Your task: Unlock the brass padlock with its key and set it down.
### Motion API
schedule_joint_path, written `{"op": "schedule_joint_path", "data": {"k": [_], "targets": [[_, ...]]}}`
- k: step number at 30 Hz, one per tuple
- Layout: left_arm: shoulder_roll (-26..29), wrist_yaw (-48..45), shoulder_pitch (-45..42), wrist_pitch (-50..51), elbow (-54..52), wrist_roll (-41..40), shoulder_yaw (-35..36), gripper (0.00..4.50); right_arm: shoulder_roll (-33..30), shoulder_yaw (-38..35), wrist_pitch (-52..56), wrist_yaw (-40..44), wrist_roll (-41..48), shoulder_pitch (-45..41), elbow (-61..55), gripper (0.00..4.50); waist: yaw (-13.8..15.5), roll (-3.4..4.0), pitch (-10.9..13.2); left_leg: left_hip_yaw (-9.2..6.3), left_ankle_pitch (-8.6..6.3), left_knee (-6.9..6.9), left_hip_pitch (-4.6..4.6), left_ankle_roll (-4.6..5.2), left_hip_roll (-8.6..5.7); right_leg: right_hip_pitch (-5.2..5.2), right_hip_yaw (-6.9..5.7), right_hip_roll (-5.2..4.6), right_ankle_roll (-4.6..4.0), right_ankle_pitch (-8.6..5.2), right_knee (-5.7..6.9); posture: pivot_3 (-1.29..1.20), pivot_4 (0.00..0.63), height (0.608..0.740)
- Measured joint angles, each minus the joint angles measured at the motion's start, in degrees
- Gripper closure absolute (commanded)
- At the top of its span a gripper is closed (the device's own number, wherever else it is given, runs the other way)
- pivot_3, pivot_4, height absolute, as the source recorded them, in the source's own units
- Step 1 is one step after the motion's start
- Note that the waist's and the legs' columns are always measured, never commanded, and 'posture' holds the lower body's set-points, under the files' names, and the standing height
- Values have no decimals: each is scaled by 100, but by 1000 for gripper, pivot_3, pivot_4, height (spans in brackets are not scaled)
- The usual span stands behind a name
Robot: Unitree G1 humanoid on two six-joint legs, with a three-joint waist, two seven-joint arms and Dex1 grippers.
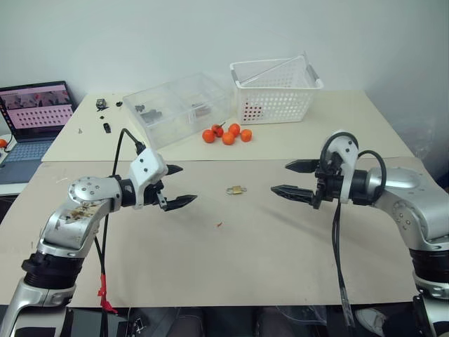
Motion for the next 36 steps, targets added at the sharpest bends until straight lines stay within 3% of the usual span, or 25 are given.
{"op": "schedule_joint_path", "data": {"k": [9, 19, 26, 36], "targets": [[191, -408, 109, -127, 121, 166, -171, 0, -306, 98, -70, 343, -72, 226, -287, 15, 1, 0, 0, 3, -3, 2, 4, 4, 2, 4, -1, 2, 1, -1, 1, 0, 150, 740], [-256, -732, -686, -480, 951, 401, -685, 0, -304, 117, -68, 385, -54, 190, -358, 15, 10, 0, 1, 8, -3, 6, -3, 5, 1, 5, -12, 3, 1, -1, -1, 0, 150, 740], [-1240, -644, -1492, -1113, 2545, 961, -1142, 0, -273, 193, -75, 332, -155, 172, -364, 15, 37, -1, 0, 10, -3, 13, -5, 7, -1, 8, -17, 3, 2, -1, 0, 0, 150, 740], [-2234, -751, -2497, -1431, 4498, 1316, -1411, 0, -320, -49, 111, 114, 25, 349, -742, 15, 16, -3, 1, 7, -8, 32, -14, 16, -3, 8, -25, 3, 4, -1, 4, 0, 150, 740]]}}
